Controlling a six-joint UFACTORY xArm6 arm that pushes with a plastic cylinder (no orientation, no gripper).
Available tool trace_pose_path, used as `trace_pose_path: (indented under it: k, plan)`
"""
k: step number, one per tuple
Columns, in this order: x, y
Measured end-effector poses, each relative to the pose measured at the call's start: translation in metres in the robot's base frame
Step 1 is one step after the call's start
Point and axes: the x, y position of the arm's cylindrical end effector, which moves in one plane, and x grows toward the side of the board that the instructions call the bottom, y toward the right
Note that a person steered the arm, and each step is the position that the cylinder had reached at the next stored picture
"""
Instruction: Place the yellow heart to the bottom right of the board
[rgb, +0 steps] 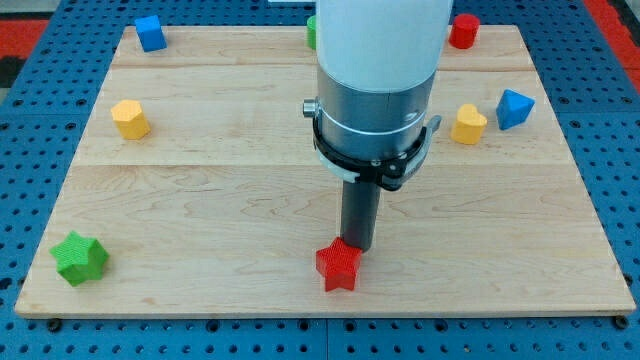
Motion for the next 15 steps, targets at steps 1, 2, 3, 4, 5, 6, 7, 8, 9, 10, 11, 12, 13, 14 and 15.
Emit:
trace_pose_path:
  k: [1, 2, 3, 4, 5, 6, 7, 8, 9, 10, 11, 12, 13, 14, 15]
  plan:
    - [0.0, 0.0]
    - [-0.011, 0.0]
    - [-0.031, -0.007]
    - [-0.046, -0.019]
    - [-0.058, -0.022]
    - [-0.069, -0.024]
    - [-0.075, -0.029]
    - [-0.08, -0.032]
    - [-0.083, -0.033]
    - [-0.086, -0.033]
    - [-0.095, -0.036]
    - [-0.109, -0.036]
    - [-0.125, -0.036]
    - [-0.145, -0.036]
    - [-0.165, -0.031]
